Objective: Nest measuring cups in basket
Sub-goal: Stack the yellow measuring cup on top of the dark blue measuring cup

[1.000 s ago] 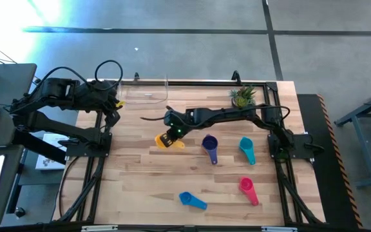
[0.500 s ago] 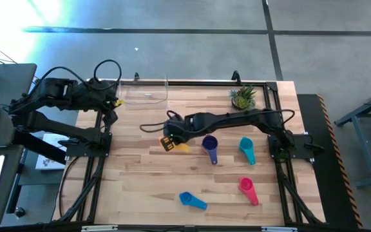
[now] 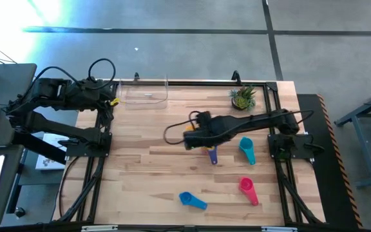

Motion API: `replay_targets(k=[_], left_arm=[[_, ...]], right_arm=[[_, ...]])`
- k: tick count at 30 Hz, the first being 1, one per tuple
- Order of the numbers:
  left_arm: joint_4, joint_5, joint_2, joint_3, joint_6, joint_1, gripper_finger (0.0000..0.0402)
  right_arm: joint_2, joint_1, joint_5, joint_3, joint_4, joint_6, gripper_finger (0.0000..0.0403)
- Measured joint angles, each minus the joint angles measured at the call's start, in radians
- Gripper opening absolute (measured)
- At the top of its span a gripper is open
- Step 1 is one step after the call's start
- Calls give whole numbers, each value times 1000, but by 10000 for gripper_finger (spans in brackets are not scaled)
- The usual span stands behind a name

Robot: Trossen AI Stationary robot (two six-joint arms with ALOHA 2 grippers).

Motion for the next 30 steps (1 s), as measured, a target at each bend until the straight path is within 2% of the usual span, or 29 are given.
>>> replay_targets(k=[4,8,17,24,30], left_arm=[[1,0,-5,0,1,0,103],[1,0,-5,0,2,0,103],[4,0,-5,0,2,0,103],[4,0,-5,0,1,0,103],[5,0,-5,0,0,0,103]], right_arm=[[-31,33,61,0,-152,192,5],[-65,64,124,-65,-133,319,5],[-100,119,109,-291,-110,706,5],[-100,103,88,-403,54,724,5],[-98,91,8,-504,193,713,5]])
